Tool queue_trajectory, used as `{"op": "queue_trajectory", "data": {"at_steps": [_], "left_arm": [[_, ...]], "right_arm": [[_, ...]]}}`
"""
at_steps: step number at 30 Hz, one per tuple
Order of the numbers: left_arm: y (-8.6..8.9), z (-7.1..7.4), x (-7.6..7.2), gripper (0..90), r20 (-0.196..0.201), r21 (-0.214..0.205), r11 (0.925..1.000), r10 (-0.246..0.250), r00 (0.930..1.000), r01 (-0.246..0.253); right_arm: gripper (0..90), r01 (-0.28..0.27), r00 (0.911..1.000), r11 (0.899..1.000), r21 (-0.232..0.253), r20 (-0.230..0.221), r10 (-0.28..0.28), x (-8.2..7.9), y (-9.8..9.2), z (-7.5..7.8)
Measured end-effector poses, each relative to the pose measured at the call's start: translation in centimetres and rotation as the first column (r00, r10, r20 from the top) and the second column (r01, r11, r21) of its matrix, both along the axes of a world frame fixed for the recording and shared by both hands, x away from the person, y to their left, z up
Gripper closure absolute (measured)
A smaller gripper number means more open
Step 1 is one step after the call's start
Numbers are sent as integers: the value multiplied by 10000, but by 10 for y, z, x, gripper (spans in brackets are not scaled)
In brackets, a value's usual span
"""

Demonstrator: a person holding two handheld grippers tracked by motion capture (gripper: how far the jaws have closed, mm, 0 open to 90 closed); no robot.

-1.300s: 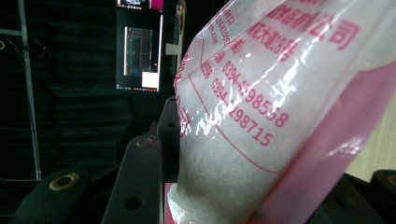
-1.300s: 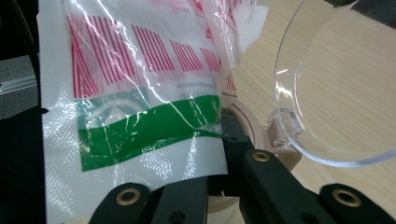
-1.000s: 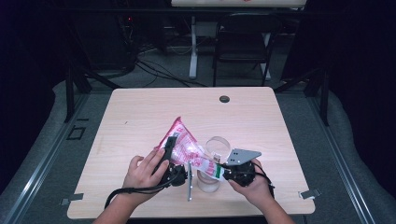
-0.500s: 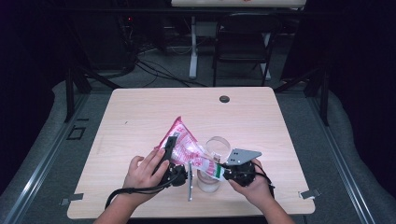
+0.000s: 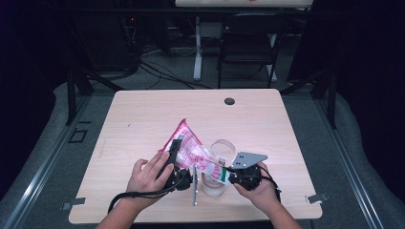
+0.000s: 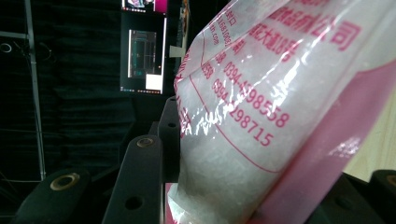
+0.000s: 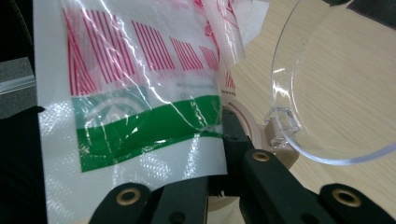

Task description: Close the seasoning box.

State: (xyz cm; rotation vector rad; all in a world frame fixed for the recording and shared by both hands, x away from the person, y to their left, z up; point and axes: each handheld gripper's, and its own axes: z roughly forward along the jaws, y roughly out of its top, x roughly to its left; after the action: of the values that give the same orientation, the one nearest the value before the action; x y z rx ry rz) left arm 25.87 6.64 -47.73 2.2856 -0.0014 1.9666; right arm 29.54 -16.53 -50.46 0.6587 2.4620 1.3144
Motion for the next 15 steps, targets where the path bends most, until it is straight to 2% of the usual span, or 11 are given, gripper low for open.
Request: {"op": "queue_trajectory", "data": {"at_steps": [15], "left_arm": [[-1,1,-1,647,5,108,9999,15,10000,-15]], "right_arm": [[900,-4,10000,10000,4,-12,4,0,0,0]]}}
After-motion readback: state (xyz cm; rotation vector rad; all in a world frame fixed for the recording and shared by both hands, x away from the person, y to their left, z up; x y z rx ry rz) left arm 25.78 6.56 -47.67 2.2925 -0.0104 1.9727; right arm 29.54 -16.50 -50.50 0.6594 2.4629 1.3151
